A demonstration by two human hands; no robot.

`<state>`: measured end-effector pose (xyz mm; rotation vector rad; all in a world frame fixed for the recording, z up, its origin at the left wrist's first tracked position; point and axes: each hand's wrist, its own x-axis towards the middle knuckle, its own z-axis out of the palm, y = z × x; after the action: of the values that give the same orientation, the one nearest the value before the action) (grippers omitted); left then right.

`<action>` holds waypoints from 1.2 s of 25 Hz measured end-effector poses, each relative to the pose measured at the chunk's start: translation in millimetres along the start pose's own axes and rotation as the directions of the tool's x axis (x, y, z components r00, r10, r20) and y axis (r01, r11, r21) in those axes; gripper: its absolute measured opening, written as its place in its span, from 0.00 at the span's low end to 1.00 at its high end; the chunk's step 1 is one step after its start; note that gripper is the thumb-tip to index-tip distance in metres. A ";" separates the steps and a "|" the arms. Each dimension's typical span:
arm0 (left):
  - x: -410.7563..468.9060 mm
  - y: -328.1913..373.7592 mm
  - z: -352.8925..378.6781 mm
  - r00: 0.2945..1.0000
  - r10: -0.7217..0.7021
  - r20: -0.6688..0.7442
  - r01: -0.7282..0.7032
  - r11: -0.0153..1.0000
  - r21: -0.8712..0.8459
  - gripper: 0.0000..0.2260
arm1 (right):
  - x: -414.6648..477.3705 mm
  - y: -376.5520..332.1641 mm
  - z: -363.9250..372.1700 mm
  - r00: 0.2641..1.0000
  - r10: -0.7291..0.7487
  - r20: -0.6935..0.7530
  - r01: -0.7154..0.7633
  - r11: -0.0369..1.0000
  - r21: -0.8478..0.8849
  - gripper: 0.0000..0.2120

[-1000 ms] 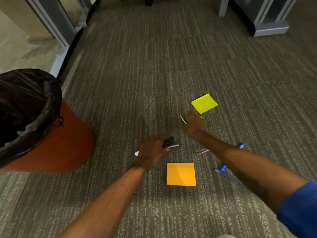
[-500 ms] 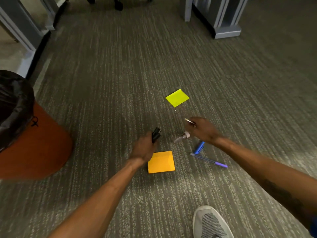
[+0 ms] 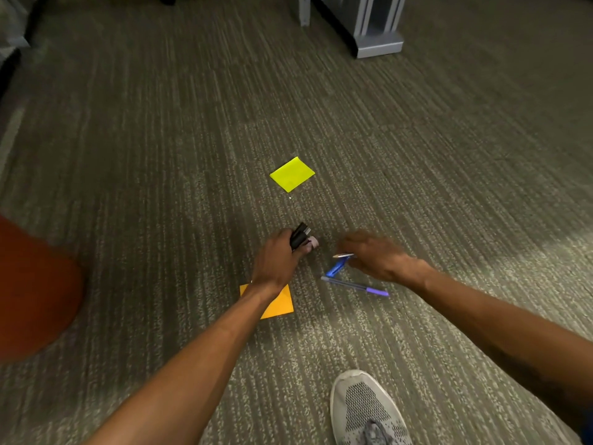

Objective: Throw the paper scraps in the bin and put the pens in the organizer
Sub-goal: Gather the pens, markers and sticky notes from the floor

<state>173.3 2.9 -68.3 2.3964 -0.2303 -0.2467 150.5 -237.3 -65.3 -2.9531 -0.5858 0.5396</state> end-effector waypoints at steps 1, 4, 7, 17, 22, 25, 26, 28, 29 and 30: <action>3.9 -0.5 1.9 1.000 0.011 0.010 -0.011 1.000 -0.016 0.15 | 0.0 -2.1 2.0 1.000 -0.002 0.013 0.002 1.000 0.006 0.19; 12.5 -1.7 8.5 1.000 0.012 0.022 -0.010 0.997 -0.078 0.14 | -4.6 -11.2 5.7 0.999 -0.012 0.041 0.011 1.000 0.029 0.24; 17.9 -3.7 18.3 0.998 -0.025 0.066 0.026 1.000 -0.017 0.19 | -10.0 -17.3 9.9 0.998 -0.046 0.052 0.044 0.998 0.037 0.26; 18.4 -5.0 -7.0 0.965 -0.205 0.166 0.189 0.976 0.110 0.18 | -7.4 -44.5 30.4 0.998 -0.056 0.001 0.055 0.992 0.112 0.08; 5.9 -25.7 -50.8 0.953 -0.236 0.191 0.218 0.969 0.112 0.15 | 15.9 -43.1 24.9 0.975 0.213 -0.070 -0.174 0.915 0.363 0.13; -5.7 -32.1 -65.5 0.946 -0.188 0.265 0.168 0.981 0.095 0.20 | 34.3 -45.8 17.1 0.943 0.326 -0.063 -0.235 0.790 0.565 0.17; -9.7 -33.4 -67.3 0.946 -0.169 0.277 0.140 0.983 0.120 0.20 | 39.3 -48.1 14.2 0.931 0.357 -0.072 -0.245 0.762 0.599 0.21; -16.7 -34.8 -68.8 0.953 -0.142 0.268 0.073 0.966 0.250 0.20 | 48.6 -51.7 8.3 0.915 0.393 -0.095 -0.240 0.715 0.656 0.25; -19.6 -35.0 -68.6 0.953 -0.133 0.270 0.048 0.953 0.300 0.20 | 53.3 -52.4 4.7 0.914 0.390 -0.111 -0.215 0.699 0.682 0.24; -21.8 -34.9 -68.0 0.949 -0.132 0.286 0.031 0.943 0.331 0.21 | 58.3 -52.6 0.6 0.916 0.376 -0.142 -0.181 0.701 0.690 0.22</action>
<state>171.9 76.9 -39.5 2.6886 -0.3337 -0.6677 182.0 -166.4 -77.1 -2.3454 0.1046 0.2624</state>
